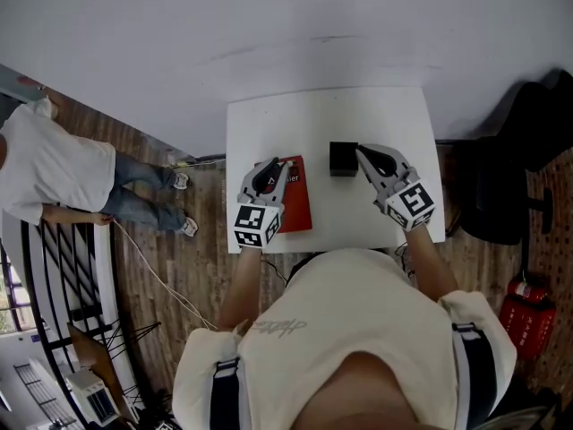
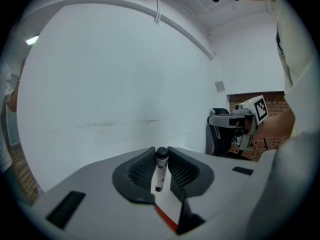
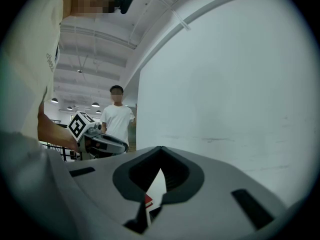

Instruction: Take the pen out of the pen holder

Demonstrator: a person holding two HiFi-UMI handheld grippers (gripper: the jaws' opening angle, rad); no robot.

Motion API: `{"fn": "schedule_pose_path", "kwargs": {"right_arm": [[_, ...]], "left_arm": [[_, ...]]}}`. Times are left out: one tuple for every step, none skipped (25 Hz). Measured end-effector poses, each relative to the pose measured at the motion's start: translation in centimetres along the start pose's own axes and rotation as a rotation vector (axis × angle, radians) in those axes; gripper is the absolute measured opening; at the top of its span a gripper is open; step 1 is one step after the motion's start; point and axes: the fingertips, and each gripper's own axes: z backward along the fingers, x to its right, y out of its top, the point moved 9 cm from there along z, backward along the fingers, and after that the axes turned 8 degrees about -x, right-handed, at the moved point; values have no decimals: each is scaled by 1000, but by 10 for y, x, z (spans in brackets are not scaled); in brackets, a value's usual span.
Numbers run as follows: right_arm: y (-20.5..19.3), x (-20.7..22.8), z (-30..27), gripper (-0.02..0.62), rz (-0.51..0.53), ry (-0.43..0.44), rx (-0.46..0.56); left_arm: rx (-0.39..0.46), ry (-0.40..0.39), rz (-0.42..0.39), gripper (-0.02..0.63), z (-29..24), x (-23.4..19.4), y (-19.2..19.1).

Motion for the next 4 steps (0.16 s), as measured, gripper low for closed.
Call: {"fn": "schedule_pose_path", "kwargs": {"right_arm": [[0,0,0,8,-1,0,0],[-1,0,1,7,-2,0,-1],[-2,0,1,6,-3,0,-1],[-2,0,1,6,-3,1,-1]], "left_arm": [[-1,-1,1,86,0,0,0],[-2,-2,1,86,-1,1,-1],[-2,-3,2,86,-1,1,-1],[-3,-3,2,86,-1,2,-1]]}}
